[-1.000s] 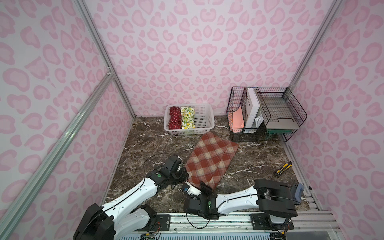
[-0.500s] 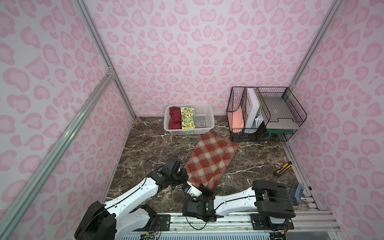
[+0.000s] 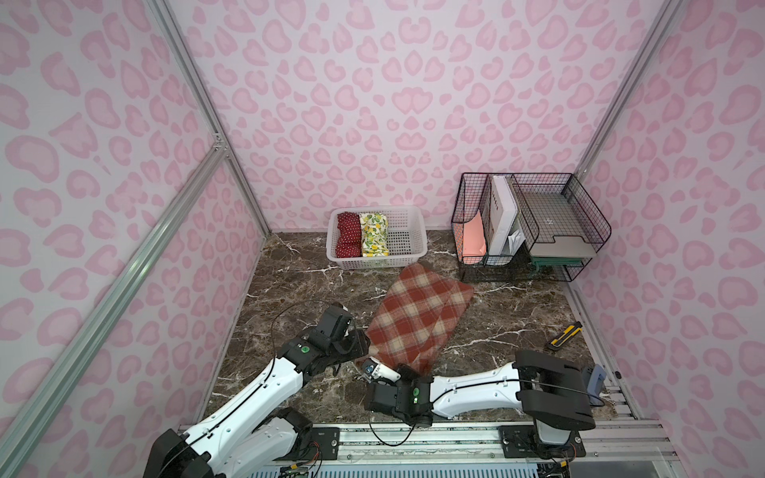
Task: Roll up the skirts
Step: Roll the skirt at the center of the board.
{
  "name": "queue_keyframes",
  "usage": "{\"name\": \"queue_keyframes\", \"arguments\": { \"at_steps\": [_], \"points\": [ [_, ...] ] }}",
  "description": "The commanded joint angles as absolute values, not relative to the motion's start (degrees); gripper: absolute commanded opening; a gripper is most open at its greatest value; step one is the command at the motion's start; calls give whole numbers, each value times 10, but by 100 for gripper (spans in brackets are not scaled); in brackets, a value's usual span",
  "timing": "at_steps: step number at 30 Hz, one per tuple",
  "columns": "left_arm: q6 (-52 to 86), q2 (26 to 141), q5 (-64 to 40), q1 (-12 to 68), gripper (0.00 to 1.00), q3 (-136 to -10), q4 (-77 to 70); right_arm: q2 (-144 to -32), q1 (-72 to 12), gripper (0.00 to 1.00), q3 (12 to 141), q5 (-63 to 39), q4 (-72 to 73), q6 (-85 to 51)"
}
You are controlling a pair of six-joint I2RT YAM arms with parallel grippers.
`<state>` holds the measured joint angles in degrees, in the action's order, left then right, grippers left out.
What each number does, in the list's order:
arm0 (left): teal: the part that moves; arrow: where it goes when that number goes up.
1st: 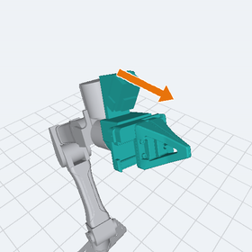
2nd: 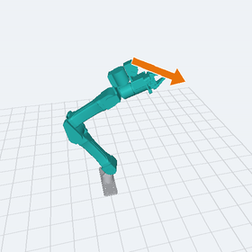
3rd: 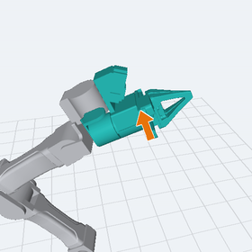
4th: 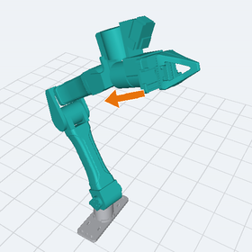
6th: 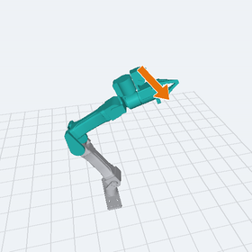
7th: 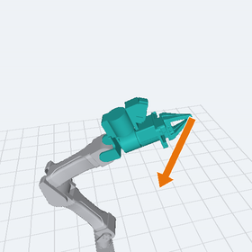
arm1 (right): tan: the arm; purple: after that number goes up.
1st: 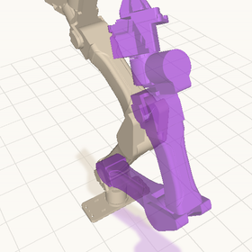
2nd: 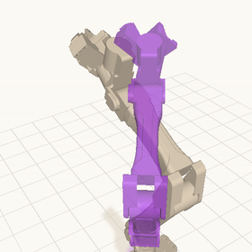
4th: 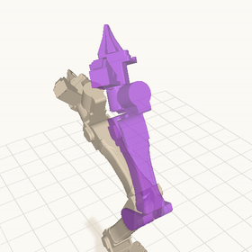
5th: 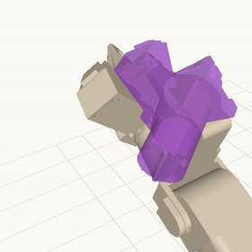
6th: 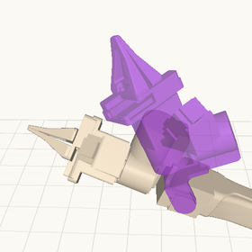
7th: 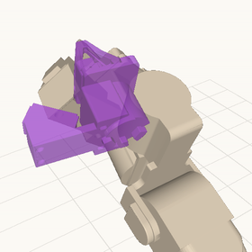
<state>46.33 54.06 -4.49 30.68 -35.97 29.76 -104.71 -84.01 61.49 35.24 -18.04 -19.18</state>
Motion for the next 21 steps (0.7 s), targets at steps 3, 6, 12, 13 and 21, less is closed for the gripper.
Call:
{"name": "queue_keyframes", "arguments": {
  "at_steps": [3,6,12,13,21],
  "points": [
    [438,482,2,279,68,-365,381,-1038,-790,0,616,141,-172,-164],
    [436,450,-2,269,69,-357,393,-1047,-750,0,621,37,-165,-152],
    [447,419,-31,268,65,-329,393,-1057,-679,0,635,-157,-135,-161],
    [448,412,-32,268,65,-326,397,-1056,-668,0,636,-182,-130,-167],
    [450,327,-36,269,59,-312,434,-1049,-568,0,602,-429,-15,-269]
  ]
}}
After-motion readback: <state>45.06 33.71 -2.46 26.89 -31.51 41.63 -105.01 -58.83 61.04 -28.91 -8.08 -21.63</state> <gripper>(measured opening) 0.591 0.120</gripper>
